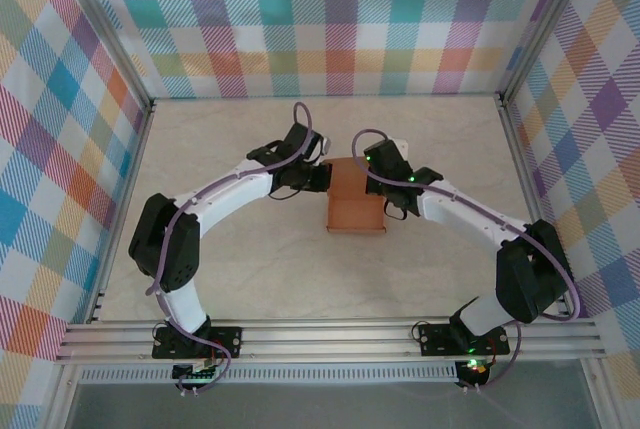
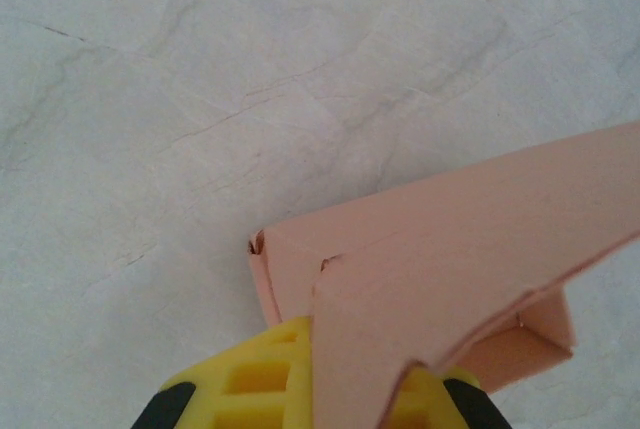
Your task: Fold the paper box
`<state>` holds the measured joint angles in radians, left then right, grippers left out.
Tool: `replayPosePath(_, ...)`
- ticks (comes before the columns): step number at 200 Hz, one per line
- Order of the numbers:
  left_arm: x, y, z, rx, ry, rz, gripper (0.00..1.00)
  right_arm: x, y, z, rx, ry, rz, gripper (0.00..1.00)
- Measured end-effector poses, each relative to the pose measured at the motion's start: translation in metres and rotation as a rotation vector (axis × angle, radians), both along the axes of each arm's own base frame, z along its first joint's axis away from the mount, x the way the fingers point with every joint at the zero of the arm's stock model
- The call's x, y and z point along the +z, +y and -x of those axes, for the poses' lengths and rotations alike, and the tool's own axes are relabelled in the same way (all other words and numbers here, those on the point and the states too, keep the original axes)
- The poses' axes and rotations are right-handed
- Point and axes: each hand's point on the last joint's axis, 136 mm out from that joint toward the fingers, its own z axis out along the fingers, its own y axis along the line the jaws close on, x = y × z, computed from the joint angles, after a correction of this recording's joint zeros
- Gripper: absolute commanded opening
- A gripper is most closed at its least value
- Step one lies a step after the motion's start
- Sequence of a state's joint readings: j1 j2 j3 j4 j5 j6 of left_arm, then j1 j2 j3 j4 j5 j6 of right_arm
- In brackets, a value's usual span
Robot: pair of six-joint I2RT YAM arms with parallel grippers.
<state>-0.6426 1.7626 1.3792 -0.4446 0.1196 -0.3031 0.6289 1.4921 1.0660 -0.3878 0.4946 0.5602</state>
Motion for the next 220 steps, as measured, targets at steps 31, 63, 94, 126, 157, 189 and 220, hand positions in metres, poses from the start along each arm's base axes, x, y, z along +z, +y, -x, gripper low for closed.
replayPosePath(31,-0.004,0.000,0.002,0.047,-0.015,-0.009,0.00,-0.008,0.001,0.009,-0.014,-0.036,-0.003,0.00)
replayPosePath(63,-0.004,-0.001,0.008,0.081,-0.036,-0.013,0.00,-0.012,0.002,0.014,-0.018,-0.078,-0.012,0.00)
replayPosePath(94,-0.005,-0.007,0.012,0.092,-0.056,-0.017,0.00,-0.018,-0.002,0.019,-0.053,-0.105,-0.006,0.00)
replayPosePath(126,-0.006,-0.006,0.015,0.106,-0.067,-0.016,0.00,-0.017,0.000,0.025,-0.092,-0.126,-0.023,0.00)
replayPosePath(157,-0.006,-0.004,0.018,0.117,-0.070,-0.013,0.00,-0.017,0.003,0.030,-0.107,-0.141,-0.019,0.00)
replayPosePath(189,-0.007,-0.002,0.020,0.120,-0.083,-0.012,0.00,-0.018,0.004,0.034,-0.103,-0.150,0.001,0.00)
replayPosePath(220,-0.008,-0.002,0.025,0.120,-0.091,-0.001,0.00,-0.020,0.004,0.036,-0.112,-0.149,-0.006,0.02)
